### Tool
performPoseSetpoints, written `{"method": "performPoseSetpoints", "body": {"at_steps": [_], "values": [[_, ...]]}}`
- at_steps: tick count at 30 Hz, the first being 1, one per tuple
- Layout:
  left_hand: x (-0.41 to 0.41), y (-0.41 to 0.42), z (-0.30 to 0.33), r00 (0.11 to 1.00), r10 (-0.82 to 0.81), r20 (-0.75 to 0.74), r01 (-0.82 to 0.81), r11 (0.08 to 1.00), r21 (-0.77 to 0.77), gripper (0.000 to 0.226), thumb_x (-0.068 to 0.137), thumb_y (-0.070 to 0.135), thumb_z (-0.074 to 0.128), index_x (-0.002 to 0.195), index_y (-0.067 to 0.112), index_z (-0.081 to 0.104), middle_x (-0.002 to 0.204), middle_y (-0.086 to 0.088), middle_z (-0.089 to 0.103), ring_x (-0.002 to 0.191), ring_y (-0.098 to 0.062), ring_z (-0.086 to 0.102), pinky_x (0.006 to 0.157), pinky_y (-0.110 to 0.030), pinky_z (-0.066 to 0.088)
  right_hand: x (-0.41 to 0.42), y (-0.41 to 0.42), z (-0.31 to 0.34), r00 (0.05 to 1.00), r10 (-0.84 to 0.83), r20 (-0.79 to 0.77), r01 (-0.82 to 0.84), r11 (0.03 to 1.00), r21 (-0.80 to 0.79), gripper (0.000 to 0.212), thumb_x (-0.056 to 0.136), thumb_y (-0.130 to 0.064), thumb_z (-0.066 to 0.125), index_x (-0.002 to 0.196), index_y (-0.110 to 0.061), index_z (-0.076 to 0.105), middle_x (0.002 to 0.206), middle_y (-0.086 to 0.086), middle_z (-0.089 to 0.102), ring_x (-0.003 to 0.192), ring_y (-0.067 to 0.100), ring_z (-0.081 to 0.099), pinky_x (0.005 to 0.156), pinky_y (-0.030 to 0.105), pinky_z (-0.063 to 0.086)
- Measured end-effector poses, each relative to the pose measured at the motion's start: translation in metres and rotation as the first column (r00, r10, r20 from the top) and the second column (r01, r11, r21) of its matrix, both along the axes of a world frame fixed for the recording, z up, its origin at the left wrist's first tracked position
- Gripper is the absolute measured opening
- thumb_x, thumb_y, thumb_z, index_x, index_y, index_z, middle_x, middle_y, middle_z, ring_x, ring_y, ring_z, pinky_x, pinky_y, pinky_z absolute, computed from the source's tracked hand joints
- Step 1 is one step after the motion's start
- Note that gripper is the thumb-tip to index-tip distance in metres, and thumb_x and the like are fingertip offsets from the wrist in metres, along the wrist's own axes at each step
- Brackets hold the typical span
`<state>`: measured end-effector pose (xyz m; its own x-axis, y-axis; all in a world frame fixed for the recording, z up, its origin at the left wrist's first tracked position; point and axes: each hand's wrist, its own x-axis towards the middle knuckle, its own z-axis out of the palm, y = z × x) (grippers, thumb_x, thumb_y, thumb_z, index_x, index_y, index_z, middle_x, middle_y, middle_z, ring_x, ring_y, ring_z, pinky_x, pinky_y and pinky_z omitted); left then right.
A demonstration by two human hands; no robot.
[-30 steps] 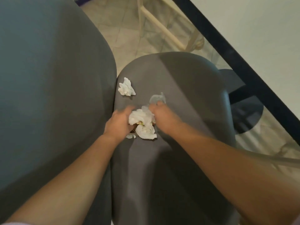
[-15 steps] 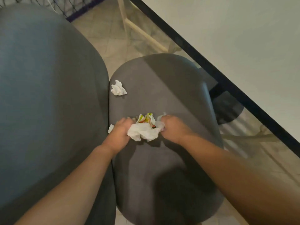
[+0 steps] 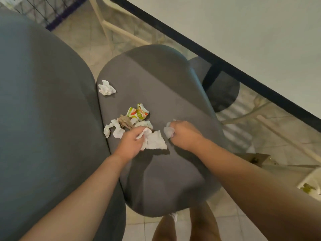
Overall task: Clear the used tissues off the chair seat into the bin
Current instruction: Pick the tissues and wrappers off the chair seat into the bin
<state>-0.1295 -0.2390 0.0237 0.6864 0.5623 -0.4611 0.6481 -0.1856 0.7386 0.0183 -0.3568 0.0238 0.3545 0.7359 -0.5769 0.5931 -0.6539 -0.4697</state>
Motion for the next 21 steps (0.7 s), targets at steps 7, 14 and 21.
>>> {"method": "performPoseSetpoints", "body": {"at_steps": [7, 14, 21], "values": [[0.029, -0.039, 0.026, 0.984, -0.177, 0.019, 0.175, 0.98, 0.09, 0.029, 0.088, 0.013, 0.06, 0.062, 0.018, 0.049, 0.072, 0.0, 0.043, 0.067, -0.012, 0.043, 0.059, -0.009, 0.034, 0.009, -0.069, 0.026, 0.983, -0.166, 0.081, 0.16, 0.984, 0.073, 0.014, 0.087, -0.018, 0.044, 0.074, -0.016, 0.049, 0.09, 0.017, 0.064, 0.089, 0.033, 0.06, 0.075, 0.034, 0.046], [0.063, -0.108, 0.04, 0.968, -0.248, 0.019, 0.249, 0.968, -0.021, 0.01, 0.083, 0.0, 0.062, 0.09, 0.007, 0.062, 0.094, -0.01, 0.058, 0.068, -0.011, 0.061, 0.053, -0.014, 0.049, 0.018, -0.156, 0.047, 0.923, -0.366, 0.117, 0.359, 0.93, 0.077, 0.023, 0.085, -0.028, 0.033, 0.088, -0.015, 0.052, 0.092, 0.009, 0.058, 0.087, 0.026, 0.055, 0.082, 0.034, 0.046], [0.109, -0.203, 0.039, 0.898, -0.438, -0.039, 0.433, 0.896, -0.093, 0.018, 0.083, 0.014, 0.066, 0.072, 0.02, 0.053, 0.071, -0.004, 0.06, 0.052, -0.006, 0.055, 0.049, -0.008, 0.042, 0.023, -0.253, 0.069, 0.846, -0.524, 0.097, 0.513, 0.85, 0.123, 0.009, 0.086, -0.017, 0.044, 0.077, -0.018, 0.042, 0.084, 0.003, 0.049, 0.082, 0.022, 0.047, 0.071, 0.029, 0.034]]}}
